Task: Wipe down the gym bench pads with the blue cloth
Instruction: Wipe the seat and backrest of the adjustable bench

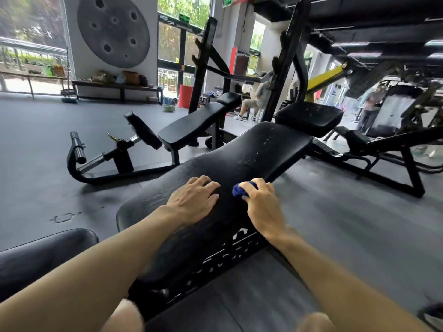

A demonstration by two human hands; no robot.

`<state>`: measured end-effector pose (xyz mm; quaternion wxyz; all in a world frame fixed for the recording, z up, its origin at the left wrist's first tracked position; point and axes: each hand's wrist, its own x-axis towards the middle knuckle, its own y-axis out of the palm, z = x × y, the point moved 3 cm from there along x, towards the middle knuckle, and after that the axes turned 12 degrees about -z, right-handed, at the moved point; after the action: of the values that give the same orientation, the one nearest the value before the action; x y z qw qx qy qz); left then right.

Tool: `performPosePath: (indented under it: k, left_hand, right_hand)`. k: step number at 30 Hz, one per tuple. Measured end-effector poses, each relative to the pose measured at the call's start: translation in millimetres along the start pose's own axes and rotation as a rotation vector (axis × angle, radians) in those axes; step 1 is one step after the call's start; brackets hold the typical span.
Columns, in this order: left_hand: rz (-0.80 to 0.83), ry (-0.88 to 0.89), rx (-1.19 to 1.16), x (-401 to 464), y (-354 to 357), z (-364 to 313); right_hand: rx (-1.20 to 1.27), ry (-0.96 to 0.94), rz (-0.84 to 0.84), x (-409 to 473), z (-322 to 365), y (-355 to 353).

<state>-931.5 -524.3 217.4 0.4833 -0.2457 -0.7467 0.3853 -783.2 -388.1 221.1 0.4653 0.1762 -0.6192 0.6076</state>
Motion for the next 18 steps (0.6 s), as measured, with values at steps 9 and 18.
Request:
performPosePath:
  k: [9,18]
  left_hand:
    - [-0.101,0.07,-0.115,68.8,64.2,10.2]
    - [-0.273,0.129,-0.215,104.0,100.6,14.9]
  right_hand:
    - [-0.041,-0.176,-0.01,19.8,-32.6,39.4]
    - [-0.28,0.093,-0.173,110.9,-112.0,32.0]
